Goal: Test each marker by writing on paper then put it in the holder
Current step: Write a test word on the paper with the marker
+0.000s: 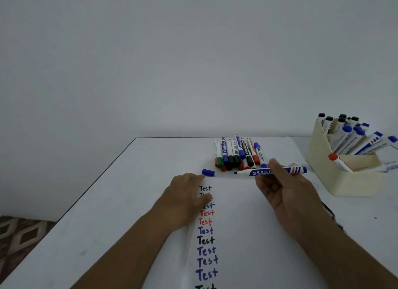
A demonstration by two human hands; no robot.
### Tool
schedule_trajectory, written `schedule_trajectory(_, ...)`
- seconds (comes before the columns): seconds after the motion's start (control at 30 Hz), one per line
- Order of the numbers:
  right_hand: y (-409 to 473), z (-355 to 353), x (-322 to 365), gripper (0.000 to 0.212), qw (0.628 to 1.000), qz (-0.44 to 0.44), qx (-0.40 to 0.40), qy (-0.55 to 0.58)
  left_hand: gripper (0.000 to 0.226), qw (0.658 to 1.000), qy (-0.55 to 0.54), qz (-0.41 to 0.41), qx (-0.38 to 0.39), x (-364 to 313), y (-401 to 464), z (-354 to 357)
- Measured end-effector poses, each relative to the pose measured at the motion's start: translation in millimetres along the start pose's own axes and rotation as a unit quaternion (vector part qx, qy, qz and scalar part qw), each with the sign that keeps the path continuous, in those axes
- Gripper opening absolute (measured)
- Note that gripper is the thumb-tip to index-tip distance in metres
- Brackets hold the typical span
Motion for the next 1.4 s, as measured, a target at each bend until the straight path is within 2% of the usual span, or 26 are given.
schedule_trajectory(0.27, -7, 18, 17, 0.003, 0.999, -0.025, 0.021, -0.028, 0.064, 0.998, 0.048, 0.033, 0.023, 6, 8, 2)
schedule_trajectory(0.47, -1, 34, 13, 0.007, 0.999, -0.016, 0.018, -0.036, 0.065, 0.996, 0.079, 0.044, -0.008, 9, 16, 2)
schedule_trajectory(0.6, 5, 46, 13, 0.009, 0.999, -0.013, 0.025, -0.023, 0.071, 0.993, 0.111, 0.046, 0.005, 8, 18, 0)
schedule_trajectory(1.03, 25, 51, -6, 0.006, 1.0, 0.014, -0.013, 0.009, 0.066, 0.995, 0.083, 0.063, -0.002, 9, 17, -7)
schedule_trajectory(1.2, 29, 44, -13, 0.018, 0.999, 0.022, -0.027, -0.04, 0.074, 0.993, 0.094, 0.066, 0.0, 15, 22, -3)
schedule_trajectory(1.4, 40, 39, -25, 0.018, 0.989, 0.018, -0.031, -0.147, 0.079, 0.995, 0.088, 0.051, 0.011, 16, 24, -5)
Point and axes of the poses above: each hand's wrist, its own y-axis towards the middle knuckle, its own z-axis out of the palm, x = y × z, the point moved 7 cm from there along y, towards the middle knuckle, and after that the axes turned 12 degrees about x, right-handed, at the moved point
